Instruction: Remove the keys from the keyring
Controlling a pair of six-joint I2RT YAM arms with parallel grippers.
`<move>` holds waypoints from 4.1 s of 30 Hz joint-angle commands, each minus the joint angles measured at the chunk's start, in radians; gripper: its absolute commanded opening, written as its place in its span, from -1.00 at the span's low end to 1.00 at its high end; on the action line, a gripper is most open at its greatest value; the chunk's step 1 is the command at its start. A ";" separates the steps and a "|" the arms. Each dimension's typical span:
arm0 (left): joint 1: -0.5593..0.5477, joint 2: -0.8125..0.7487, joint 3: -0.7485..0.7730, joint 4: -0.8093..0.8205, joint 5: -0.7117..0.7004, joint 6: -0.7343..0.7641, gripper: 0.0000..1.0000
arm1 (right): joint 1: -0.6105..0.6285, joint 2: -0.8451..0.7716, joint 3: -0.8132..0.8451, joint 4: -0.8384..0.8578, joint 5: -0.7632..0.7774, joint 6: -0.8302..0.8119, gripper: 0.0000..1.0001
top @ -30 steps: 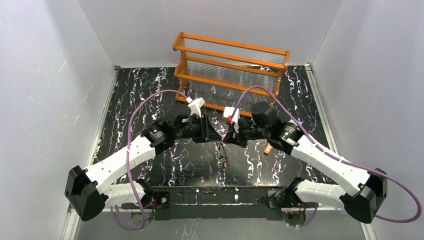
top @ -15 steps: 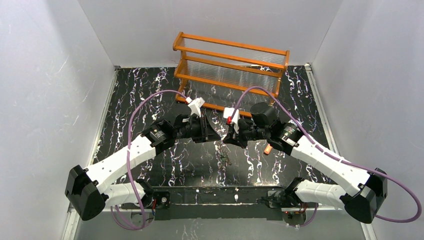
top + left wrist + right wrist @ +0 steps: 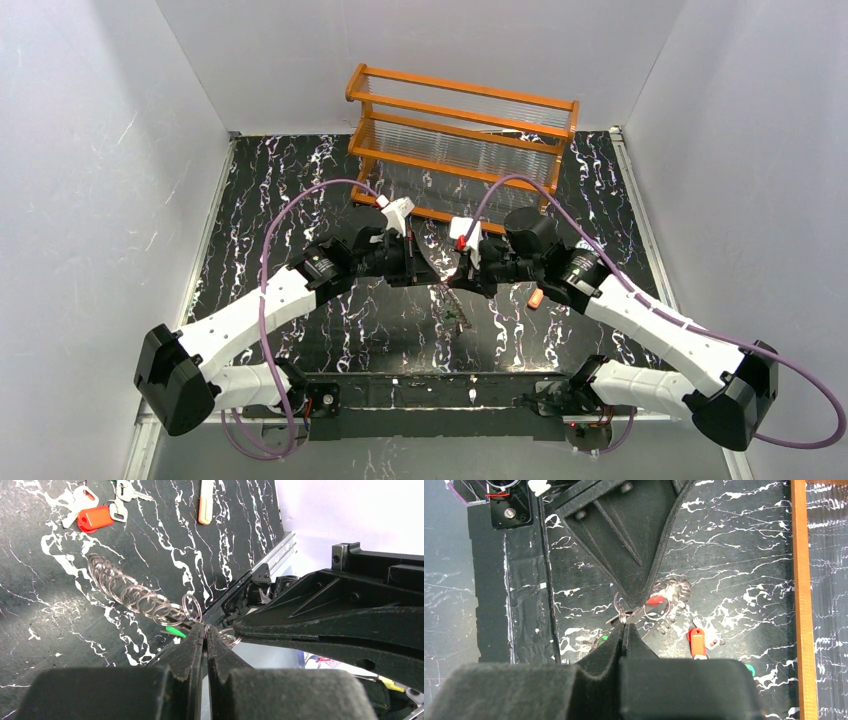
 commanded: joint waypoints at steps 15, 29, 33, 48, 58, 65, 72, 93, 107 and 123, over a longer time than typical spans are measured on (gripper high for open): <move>0.089 0.015 0.173 -0.186 0.083 0.294 -1.00 | 0.001 -0.046 0.008 -0.031 -0.051 -0.064 -0.97; 0.090 -0.013 0.253 -0.270 0.075 0.498 -1.00 | 0.001 -0.058 -0.024 0.046 0.081 0.001 -0.35; 0.090 -0.009 0.242 -0.257 0.062 0.476 -1.00 | 0.001 -0.072 -0.032 0.141 0.042 0.082 -0.15; 0.090 -0.007 0.202 -0.188 0.095 0.397 -1.00 | 0.001 0.071 -0.004 0.351 -0.070 0.304 -0.05; 0.090 -0.022 0.191 -0.190 0.096 0.399 -1.00 | 0.000 0.098 -0.030 0.425 -0.032 0.304 -0.89; 0.090 -0.029 0.183 -0.235 0.027 0.393 -1.00 | -0.001 0.022 -0.099 0.477 0.004 0.311 -0.97; 0.090 -0.041 0.073 -0.106 0.114 0.262 -1.00 | -0.002 -0.093 -0.266 0.791 0.078 0.431 -0.97; 0.083 -0.106 0.067 -0.079 -0.017 0.308 -1.00 | -0.003 -0.145 -0.296 0.764 0.182 0.345 -0.97; 0.083 -0.042 0.114 -0.113 -0.081 0.191 -1.00 | -0.003 -0.162 -0.164 0.392 0.235 0.228 -0.35; 0.083 -0.036 0.133 -0.342 -0.534 -0.206 -1.00 | 0.193 0.036 -0.266 0.800 0.426 0.367 -0.18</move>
